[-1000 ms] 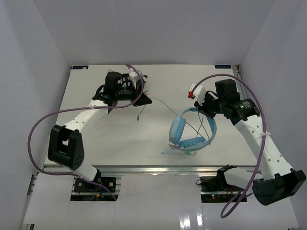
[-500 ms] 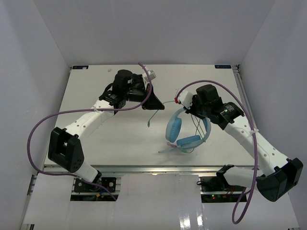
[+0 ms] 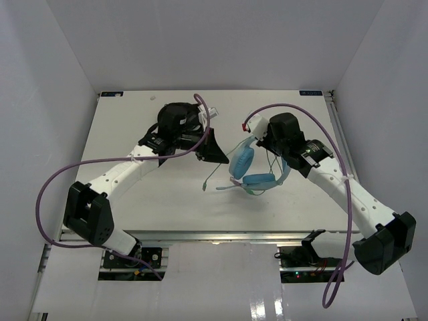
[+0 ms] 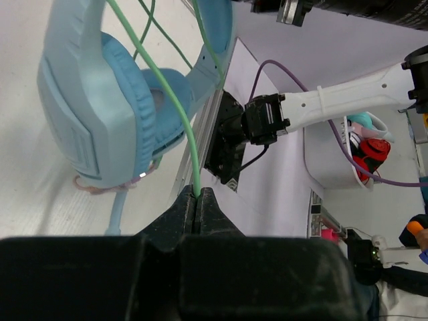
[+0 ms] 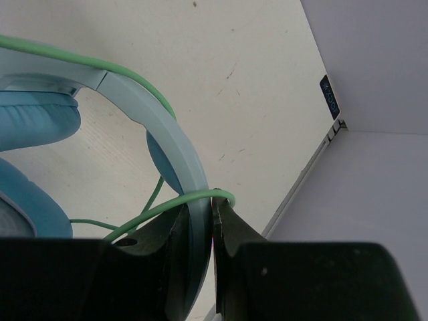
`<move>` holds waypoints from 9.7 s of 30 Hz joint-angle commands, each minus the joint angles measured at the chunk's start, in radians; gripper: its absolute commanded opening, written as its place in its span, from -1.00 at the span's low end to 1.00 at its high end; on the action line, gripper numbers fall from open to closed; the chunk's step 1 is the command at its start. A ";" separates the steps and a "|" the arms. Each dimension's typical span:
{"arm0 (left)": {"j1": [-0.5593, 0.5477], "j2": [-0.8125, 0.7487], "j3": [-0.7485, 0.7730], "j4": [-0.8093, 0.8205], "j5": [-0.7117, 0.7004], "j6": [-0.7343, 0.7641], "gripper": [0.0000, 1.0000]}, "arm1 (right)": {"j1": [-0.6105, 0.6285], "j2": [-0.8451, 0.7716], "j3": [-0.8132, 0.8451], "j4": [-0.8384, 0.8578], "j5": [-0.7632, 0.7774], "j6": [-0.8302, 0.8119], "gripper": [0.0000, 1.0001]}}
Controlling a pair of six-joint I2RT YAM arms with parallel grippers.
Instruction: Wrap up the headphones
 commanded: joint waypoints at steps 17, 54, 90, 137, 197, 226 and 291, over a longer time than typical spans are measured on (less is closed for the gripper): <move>-0.097 0.073 -0.152 0.407 -0.262 -0.335 -1.00 | 0.170 0.049 0.005 0.164 0.255 -0.288 -0.85; 0.011 0.090 -0.269 0.563 -0.235 -0.434 -1.00 | 0.217 0.085 -0.181 0.340 0.360 -0.791 -0.85; 0.105 0.152 -0.193 0.810 -0.073 -0.605 -1.00 | 0.269 0.032 -0.127 0.066 -0.201 -0.580 -0.85; -0.026 0.303 0.098 -0.166 -0.024 0.025 -1.00 | 0.133 0.060 0.017 0.105 -0.168 -0.508 -0.85; 0.002 0.017 0.274 -0.007 -0.119 -0.343 -1.00 | -0.030 0.165 -0.029 0.329 -0.106 0.465 -0.85; -0.191 -0.015 0.047 0.075 -0.425 -0.306 -1.00 | -0.261 0.237 -0.027 0.388 -0.270 1.033 -0.85; -0.207 -0.845 -0.507 -0.139 -0.827 -0.235 0.41 | -0.318 0.499 -0.231 0.751 -0.532 0.914 -0.66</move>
